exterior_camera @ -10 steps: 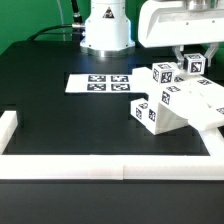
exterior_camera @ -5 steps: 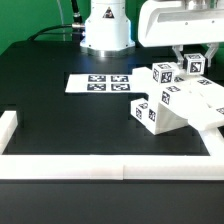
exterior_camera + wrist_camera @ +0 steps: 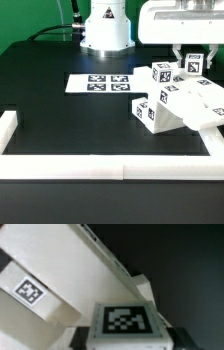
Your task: Assemble chair
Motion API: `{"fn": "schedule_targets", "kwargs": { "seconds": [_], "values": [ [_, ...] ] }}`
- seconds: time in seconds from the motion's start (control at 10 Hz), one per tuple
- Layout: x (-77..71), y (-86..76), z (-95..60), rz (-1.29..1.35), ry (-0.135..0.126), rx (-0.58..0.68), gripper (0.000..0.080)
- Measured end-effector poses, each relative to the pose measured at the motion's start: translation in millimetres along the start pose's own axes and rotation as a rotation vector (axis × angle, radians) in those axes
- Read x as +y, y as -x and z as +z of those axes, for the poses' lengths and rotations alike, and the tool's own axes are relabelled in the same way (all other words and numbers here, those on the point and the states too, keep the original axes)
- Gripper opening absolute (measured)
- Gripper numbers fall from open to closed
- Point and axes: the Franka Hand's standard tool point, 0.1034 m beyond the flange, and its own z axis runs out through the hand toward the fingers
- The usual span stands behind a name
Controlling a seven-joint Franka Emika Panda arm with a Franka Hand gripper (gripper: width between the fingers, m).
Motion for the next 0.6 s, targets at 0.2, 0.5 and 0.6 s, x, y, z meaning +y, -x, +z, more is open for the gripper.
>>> {"fn": "schedule_targets", "kwargs": {
  "seconds": [0.2, 0.5, 0.6],
  "values": [
    [-0.2, 0.2, 0.0, 0.094, 0.000, 0.000, 0.0271],
    [-1.9, 1.3, 0.1, 0.342, -0.008, -0.006, 0.0271],
    [-2.7, 1.9, 0.1, 0.416, -0.013, -0.010, 0.0271]
  ]
}}
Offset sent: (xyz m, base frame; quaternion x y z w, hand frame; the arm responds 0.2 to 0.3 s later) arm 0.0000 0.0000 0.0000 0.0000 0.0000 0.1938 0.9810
